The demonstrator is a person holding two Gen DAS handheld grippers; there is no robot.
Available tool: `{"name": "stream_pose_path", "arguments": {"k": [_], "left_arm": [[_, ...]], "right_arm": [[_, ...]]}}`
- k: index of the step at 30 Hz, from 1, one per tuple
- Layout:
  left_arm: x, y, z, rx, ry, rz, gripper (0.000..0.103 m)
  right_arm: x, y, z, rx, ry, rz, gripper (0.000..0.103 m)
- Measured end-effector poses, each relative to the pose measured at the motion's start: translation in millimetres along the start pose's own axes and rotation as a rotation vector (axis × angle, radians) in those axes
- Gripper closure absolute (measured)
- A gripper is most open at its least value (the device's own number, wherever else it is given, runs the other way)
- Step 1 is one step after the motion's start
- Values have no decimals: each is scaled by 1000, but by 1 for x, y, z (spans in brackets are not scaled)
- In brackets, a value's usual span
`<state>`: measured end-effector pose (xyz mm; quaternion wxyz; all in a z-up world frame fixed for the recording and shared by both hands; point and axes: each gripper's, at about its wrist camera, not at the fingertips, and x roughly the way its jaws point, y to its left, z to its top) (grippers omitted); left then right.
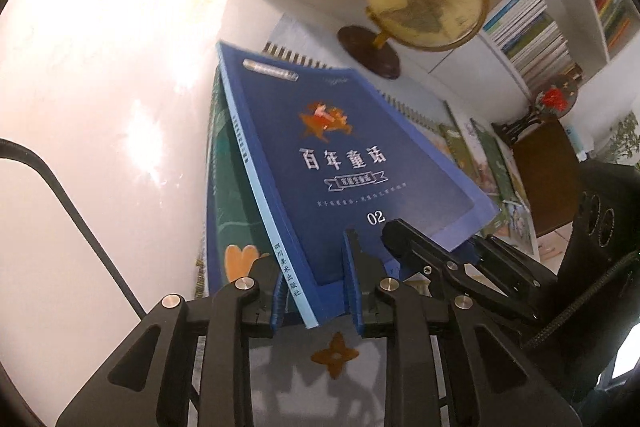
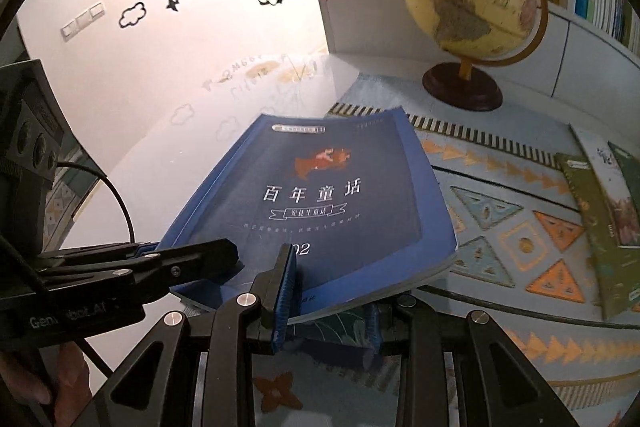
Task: Organize books
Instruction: 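Lower the blue book onto the stack and open the left gripper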
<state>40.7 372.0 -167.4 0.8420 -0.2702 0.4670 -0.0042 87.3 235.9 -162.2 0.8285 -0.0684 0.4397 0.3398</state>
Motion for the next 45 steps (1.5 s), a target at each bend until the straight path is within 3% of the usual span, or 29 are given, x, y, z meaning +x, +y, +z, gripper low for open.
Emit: {"name": "stream_pose_path", "arguments": {"k": [8, 14, 16, 22, 27, 31, 36, 45], "left_arm": [[5, 14, -11, -39, 63, 122, 76], [-14, 17, -14, -42, 37, 262, 76], [-19, 19, -12, -48, 33, 271, 76], [-32, 12, -15, -38, 14, 308, 76], [-37, 0, -17, -18, 4, 324, 76], [-45, -25, -16, 12, -17, 366, 76], [-49, -86, -16, 133, -55, 413, 71], [-11, -201, -38, 310, -24, 378, 70]], "right_arm": [[16, 0, -10, 44, 98, 1, 73], [23, -2, -13, 66, 156, 14, 53], [21, -2, -15, 61, 178, 10, 49], [4, -7, -30, 47, 205, -30, 48], [-19, -20, -36, 41, 167, -99, 48], [-43, -36, -37, 72, 121, -135, 48], [-81, -67, -37, 124, 63, -191, 48], [-161, -159, -67, 266, -29, -309, 47]]}}
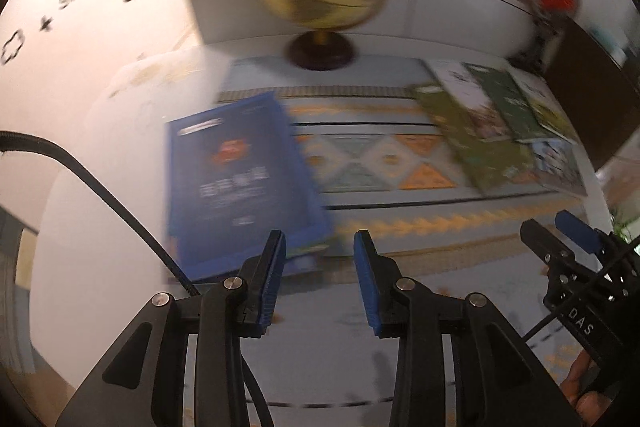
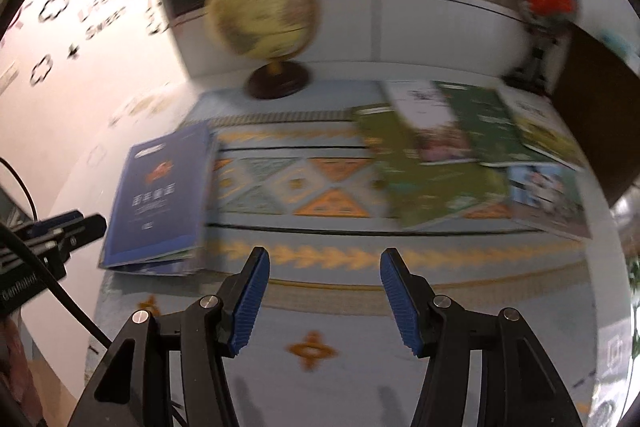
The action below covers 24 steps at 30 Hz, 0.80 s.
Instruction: Organize books
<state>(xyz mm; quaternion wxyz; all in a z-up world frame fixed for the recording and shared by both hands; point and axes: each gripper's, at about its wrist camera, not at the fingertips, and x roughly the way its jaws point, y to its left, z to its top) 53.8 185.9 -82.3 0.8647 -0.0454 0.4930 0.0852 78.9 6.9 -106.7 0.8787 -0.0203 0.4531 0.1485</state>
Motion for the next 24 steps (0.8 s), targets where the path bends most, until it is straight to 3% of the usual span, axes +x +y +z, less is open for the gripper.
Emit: {"name": "stream_pose_path", "arguments": {"k": [12, 18, 24], "left_arm": [[12, -165, 8, 122, 30, -88, 70], [20, -220, 13, 157, 35, -107, 70], [29, -249, 17, 181, 46, -105, 70]], "right_arm": [[-29, -155, -11, 127, 2, -92, 47], [-31, -209, -13, 163, 7, -112, 47], [-27, -239, -12, 178, 16, -111, 47]]}}
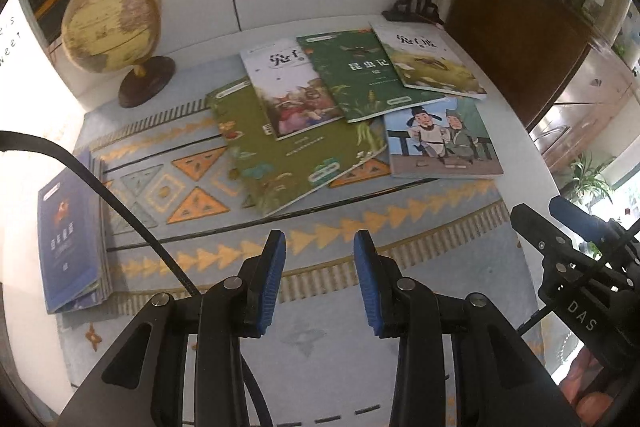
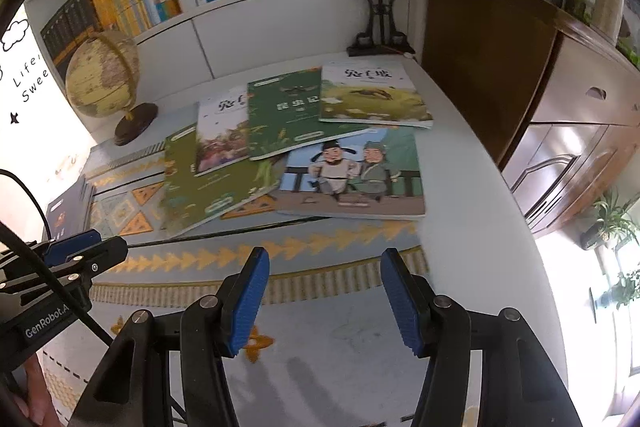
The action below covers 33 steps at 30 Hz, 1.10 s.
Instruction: Organize books
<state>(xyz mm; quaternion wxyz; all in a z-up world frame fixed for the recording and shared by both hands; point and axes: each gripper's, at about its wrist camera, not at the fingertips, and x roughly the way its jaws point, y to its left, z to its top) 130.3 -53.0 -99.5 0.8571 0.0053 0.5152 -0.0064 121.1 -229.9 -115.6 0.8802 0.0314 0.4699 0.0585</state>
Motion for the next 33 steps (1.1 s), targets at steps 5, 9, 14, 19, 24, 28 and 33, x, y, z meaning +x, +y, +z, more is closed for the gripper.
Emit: {"name": "stream_pose_path", "arguments": {"k": [5, 9, 14, 19, 24, 28, 33], "left_arm": [[12, -3, 5, 0, 26, 7, 62], [28, 12, 2, -32, 58, 35, 34], [51, 41, 1, -145, 138, 11, 34], [87, 71, -14, -430, 316, -270, 34], [94, 78, -18, -605, 322, -330, 34], [89, 63, 20, -486, 223, -222, 34], [104, 38, 95, -379, 85, -227, 34]], "right_arm": [[6, -8, 7, -8, -1, 4, 47], [16, -11, 13, -20, 13, 14, 47], [29, -14, 23, -33, 19, 38, 47], [43, -21, 38, -18, 28, 75, 47], [58, -30, 55, -5, 33, 96, 47], [73, -44, 77, 18, 9, 115, 47], [114, -72, 116, 43, 20, 84, 45]]}}
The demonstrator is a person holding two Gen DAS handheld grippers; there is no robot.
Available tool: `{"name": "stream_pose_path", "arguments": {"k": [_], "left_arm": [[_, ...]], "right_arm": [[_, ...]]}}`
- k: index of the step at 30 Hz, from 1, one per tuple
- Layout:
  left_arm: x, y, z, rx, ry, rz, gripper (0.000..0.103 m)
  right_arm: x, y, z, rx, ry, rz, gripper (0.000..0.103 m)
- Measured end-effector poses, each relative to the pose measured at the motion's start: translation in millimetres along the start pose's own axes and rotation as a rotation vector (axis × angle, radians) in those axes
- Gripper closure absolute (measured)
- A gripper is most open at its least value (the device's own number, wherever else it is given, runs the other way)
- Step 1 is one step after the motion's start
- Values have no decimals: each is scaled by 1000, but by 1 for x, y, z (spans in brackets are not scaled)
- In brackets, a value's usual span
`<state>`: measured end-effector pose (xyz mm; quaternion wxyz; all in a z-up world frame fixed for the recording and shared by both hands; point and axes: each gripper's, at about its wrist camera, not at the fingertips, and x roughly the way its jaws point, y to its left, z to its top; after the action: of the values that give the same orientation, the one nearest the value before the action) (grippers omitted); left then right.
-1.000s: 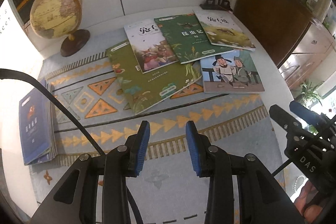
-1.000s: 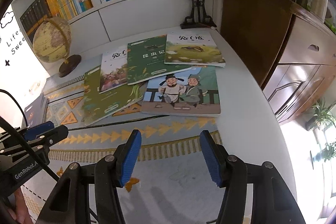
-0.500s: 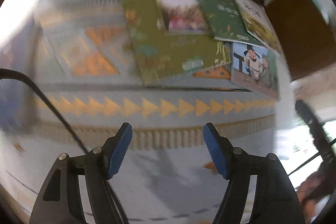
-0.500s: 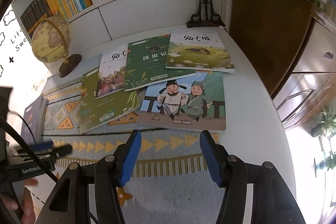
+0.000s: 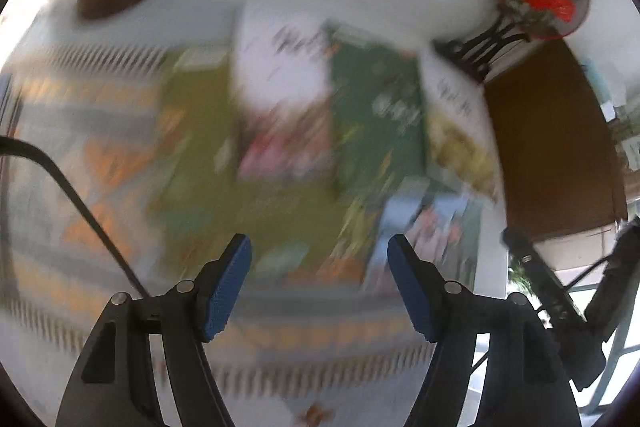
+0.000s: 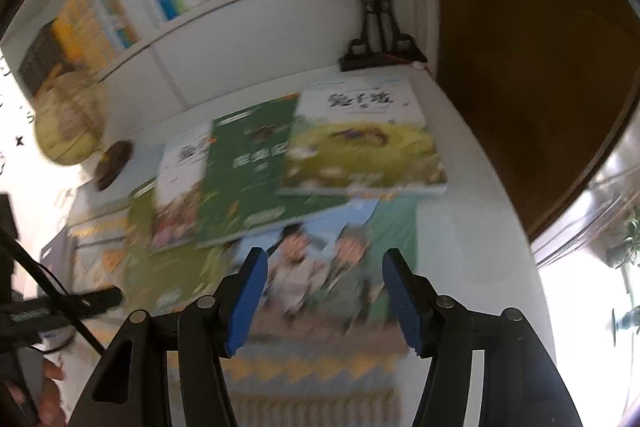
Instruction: Organize books
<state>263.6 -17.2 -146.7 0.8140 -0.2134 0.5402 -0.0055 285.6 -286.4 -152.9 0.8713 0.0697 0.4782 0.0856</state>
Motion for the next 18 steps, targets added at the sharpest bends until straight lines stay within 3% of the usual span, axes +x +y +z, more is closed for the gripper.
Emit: {"name": "stream_pose_path", "arguments": {"k": [2, 5, 8, 11, 18], "left_arm": [[13, -28, 20, 89, -46, 25, 34], [47, -58, 42, 188, -26, 14, 34], [76, -79, 52, 221, -15, -42, 34], [100, -98, 58, 256, 3, -52, 34], [132, -123, 57, 314, 60, -156, 34]], "right_arm": [[19, -17, 18, 46, 7, -11, 45], [46, -36, 39, 101, 20, -58, 45], [66, -46, 57, 113, 23, -90, 45], [81, -55, 73, 123, 23, -125, 45], [102, -69, 87, 147, 57, -136, 45]]}}
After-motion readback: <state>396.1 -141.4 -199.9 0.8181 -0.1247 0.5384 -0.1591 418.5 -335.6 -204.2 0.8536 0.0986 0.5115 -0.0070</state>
